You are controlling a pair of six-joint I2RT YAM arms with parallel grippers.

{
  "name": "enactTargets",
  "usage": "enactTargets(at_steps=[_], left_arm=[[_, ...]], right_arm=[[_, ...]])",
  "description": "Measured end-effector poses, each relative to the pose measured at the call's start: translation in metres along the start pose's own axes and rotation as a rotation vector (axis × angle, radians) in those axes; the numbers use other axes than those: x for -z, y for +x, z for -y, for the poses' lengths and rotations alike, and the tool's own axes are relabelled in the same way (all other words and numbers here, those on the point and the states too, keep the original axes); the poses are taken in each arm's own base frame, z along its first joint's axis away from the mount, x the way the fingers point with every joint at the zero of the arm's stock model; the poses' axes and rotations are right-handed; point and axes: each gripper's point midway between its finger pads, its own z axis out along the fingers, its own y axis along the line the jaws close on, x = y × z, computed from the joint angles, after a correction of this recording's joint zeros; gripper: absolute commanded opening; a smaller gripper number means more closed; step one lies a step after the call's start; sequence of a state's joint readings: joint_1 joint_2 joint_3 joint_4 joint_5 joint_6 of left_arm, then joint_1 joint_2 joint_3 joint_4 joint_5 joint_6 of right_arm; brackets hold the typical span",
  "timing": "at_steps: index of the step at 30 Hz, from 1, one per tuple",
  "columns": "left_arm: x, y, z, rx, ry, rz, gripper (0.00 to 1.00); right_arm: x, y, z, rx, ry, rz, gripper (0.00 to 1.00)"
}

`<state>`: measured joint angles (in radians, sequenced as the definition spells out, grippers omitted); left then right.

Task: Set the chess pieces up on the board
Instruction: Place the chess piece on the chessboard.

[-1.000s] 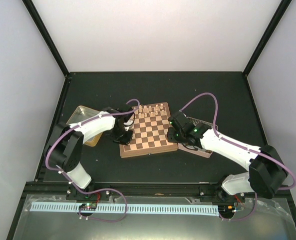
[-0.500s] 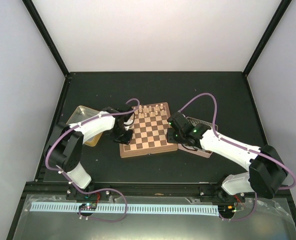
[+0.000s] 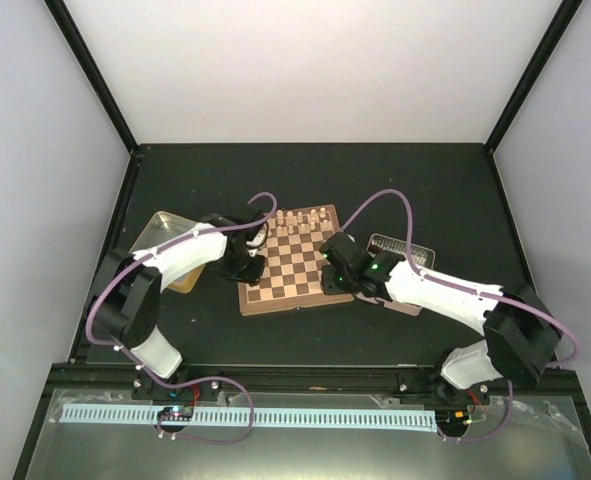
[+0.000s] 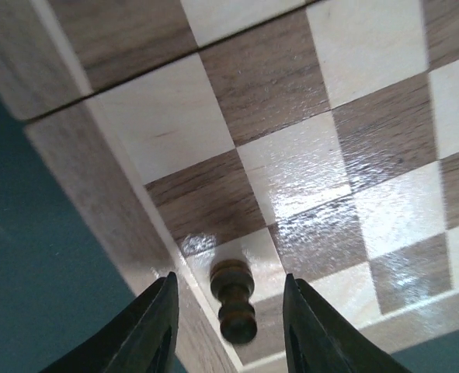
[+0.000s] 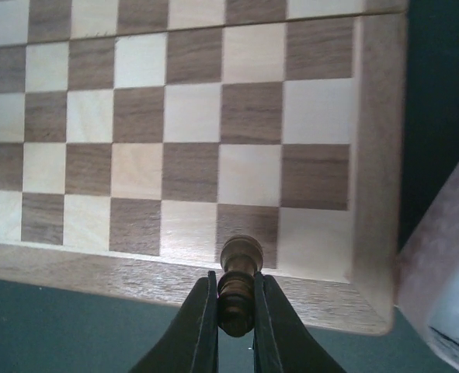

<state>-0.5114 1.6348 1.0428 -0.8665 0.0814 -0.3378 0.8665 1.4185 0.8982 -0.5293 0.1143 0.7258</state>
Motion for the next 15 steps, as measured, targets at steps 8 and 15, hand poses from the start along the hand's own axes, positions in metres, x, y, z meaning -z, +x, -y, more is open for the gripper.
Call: enactTargets(at_steps=[8,15], left_arm=[[0.072,-0.005,-0.009,0.055,0.023,0.294,0.56],[0.143,0.005,-0.027,0.136,0.072,0.649,0.63]], right_arm=[[-0.019,0.009,-0.047,0.134,-0.016,-0.015,0.03],[-0.034,0.004,-0.076,0.195,0.021,0.018,0.02]])
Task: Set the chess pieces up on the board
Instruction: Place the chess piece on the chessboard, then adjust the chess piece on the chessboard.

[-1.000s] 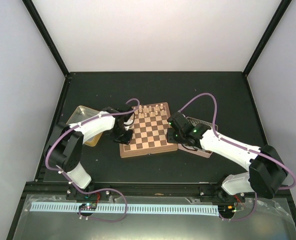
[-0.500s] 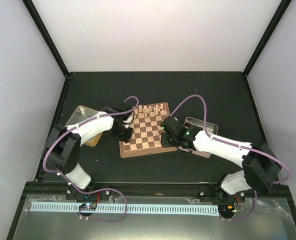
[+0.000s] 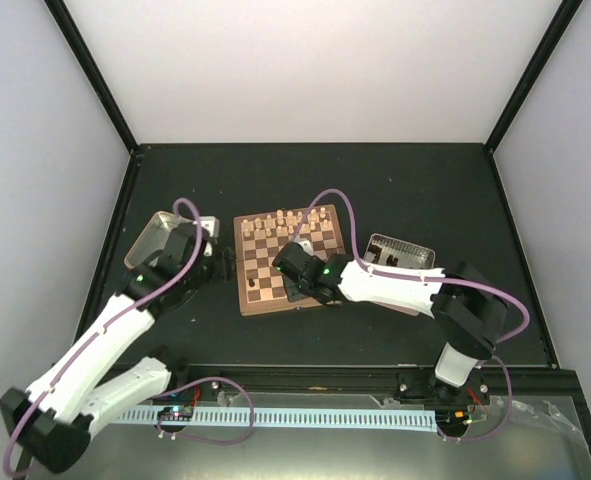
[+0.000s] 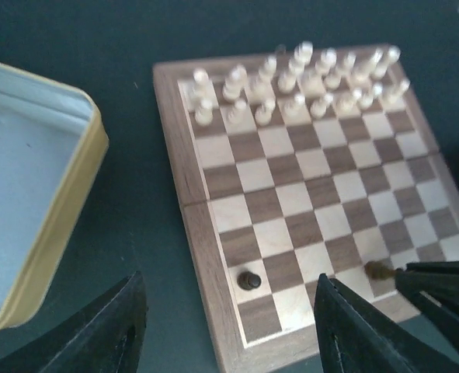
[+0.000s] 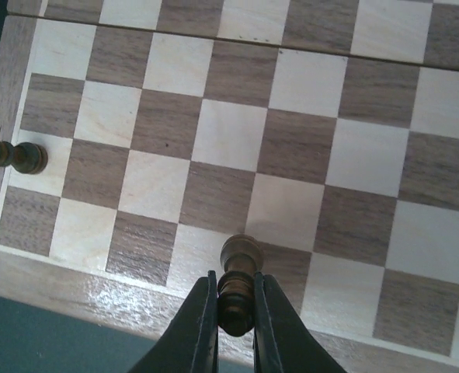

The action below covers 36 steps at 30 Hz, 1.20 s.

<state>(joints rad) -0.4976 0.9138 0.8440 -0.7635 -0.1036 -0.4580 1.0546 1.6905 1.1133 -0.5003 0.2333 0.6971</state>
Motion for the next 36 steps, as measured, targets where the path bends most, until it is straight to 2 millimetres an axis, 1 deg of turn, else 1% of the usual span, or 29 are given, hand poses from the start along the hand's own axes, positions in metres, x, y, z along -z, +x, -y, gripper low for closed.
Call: enactTargets(at_steps=[3,6,8,11,14,16,18,22,24,27,29,31,32,34,36], left_arm=[[0.019,-0.009,-0.007,0.028,0.019,0.139,0.69],[0.031,-0.011,-0.014,0.053,0.032,0.244,0.73],[0.037,-0.012,-0.017,0.069,0.045,0.299,0.75],[0.044,-0.017,-0.018,0.084,0.06,0.358,0.76],[0.05,-0.024,-0.017,0.093,0.069,0.398,0.76],[0.051,-0.025,-0.017,0.096,0.072,0.407,0.77],[0.051,-0.026,-0.017,0.098,0.073,0.407,0.78],[0.05,-0.024,-0.014,0.094,0.089,0.399,0.89],[0.049,-0.023,-0.009,0.087,0.111,0.387,0.98],[0.044,-0.021,0.0,0.07,0.15,0.36,0.99],[0.04,-0.019,0.005,0.053,0.172,0.336,0.99],[0.034,-0.016,0.009,0.036,0.179,0.309,0.99],[0.031,-0.015,0.009,0.028,0.178,0.295,0.99],[0.026,-0.012,0.01,0.016,0.176,0.275,0.99],[0.022,-0.01,0.011,0.009,0.175,0.255,0.99]], right_arm=[[-0.004,-0.003,-0.007,0.013,0.01,0.006,0.02],[-0.006,-0.004,-0.015,0.026,0.007,0.007,0.04],[-0.008,-0.001,-0.023,0.043,0.002,0.001,0.05],[-0.01,0.005,-0.029,0.063,-0.002,-0.016,0.06],[-0.01,0.006,-0.036,0.079,-0.003,-0.024,0.09],[-0.011,0.006,-0.038,0.085,0.004,-0.032,0.14],[-0.012,0.004,-0.039,0.086,0.015,-0.038,0.23],[-0.009,0.008,-0.034,0.077,0.039,-0.058,0.4],[-0.004,0.007,-0.033,0.059,0.041,-0.057,0.45],[0.014,-0.004,-0.032,0.011,0.01,-0.015,0.47],[0.033,-0.014,-0.029,-0.036,-0.026,0.028,0.47],[0.049,-0.024,-0.02,-0.092,-0.055,0.07,0.47],[0.054,-0.028,-0.015,-0.116,-0.062,0.085,0.47],[0.058,-0.034,-0.009,-0.144,-0.072,0.101,0.47],[0.056,-0.036,-0.009,-0.156,-0.081,0.099,0.48]])
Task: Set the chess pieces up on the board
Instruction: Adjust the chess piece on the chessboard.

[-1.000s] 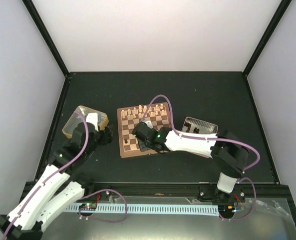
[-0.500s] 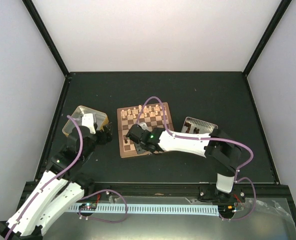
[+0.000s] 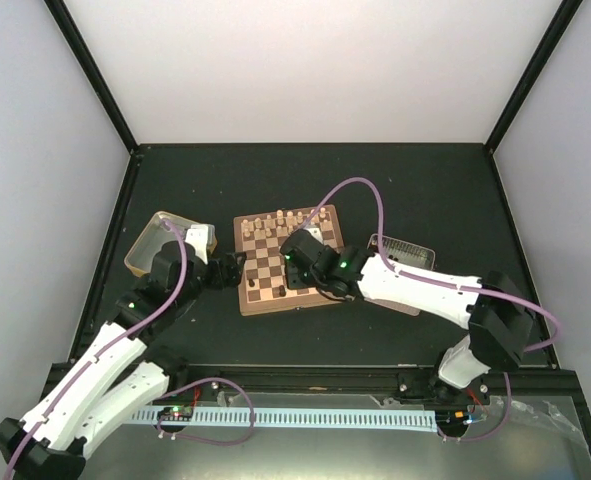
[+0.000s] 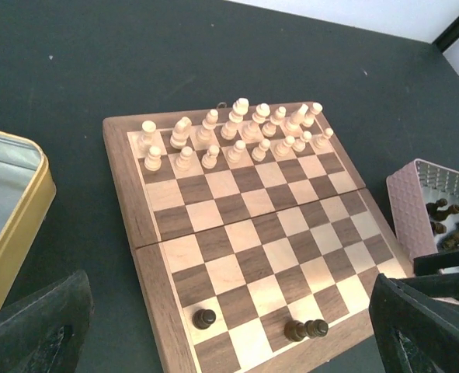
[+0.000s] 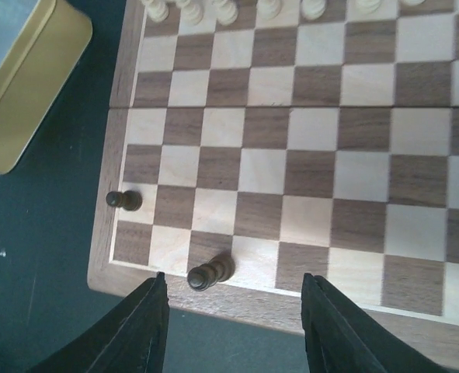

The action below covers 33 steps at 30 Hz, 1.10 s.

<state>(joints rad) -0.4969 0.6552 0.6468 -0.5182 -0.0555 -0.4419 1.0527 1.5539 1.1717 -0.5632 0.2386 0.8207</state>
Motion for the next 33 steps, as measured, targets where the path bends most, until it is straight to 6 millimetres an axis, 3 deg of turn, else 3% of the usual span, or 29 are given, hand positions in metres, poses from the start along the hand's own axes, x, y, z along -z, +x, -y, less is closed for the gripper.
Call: enactTargets(at_steps=[14,25,33], left_arm=[[-0.004,0.001,-0.009,0.083,-0.054,-0.003,0.92],[-0.002,0.001,-0.01,0.103,-0.055,0.002,0.9],[-0.002,0.001,-0.01,0.103,-0.055,0.002,0.89]], right_arm=[[-0.051,0.048,-0.016,0.058,-0.041,-0.208,0.47],[-0.068,0.056,-0.03,0.124,-0.041,-0.252,0.26],[-0.071,0.062,-0.028,0.142,-0.025,-0.272,0.24]])
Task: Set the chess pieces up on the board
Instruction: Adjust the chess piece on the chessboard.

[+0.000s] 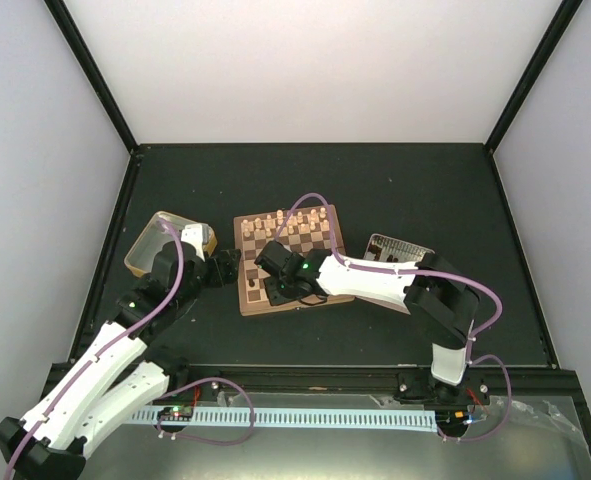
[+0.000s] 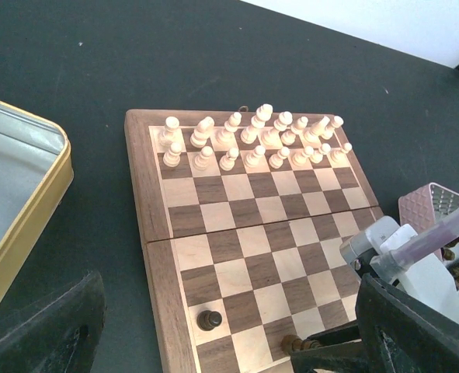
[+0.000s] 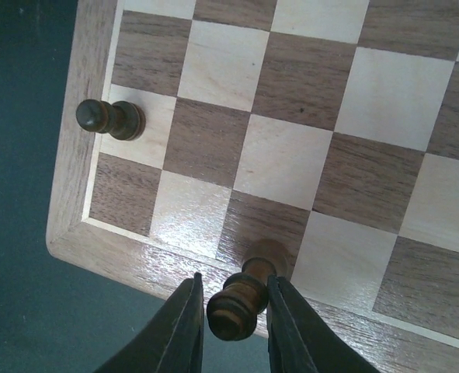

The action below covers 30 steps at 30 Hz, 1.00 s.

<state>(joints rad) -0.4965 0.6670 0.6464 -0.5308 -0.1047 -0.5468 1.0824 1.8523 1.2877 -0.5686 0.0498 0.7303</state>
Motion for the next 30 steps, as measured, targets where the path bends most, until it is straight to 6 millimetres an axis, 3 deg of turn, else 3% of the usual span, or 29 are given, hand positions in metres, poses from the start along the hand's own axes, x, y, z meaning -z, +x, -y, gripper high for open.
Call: enactTargets(at_steps=[6,20,25,30], left_arm=[[0.0,-0.0007,-0.001,0.002,-0.003,0.002,0.89],[0.0023,-0.0016,-0.0007,0.003,0.001,0.009,0.89],[0.0025,-0.001,-0.0011,0.003,-0.001,0.007,0.89],[0.0026,-0.0006,-0.0014,0.003,-0.001,0.005,0.89]], right_arm=[[0.001,-0.0021,-0.0017,0.0,-0.004,0.005,0.27],[0.0011,-0.0074,-0.0063,0.002,-0.023,0.027,0.24],[0.0011,-0.0081,-0.0058,0.002,-0.02,0.03,0.36],[0.0011,-0.0092,-0.0027,0.006,-0.003,0.038,0.39]])
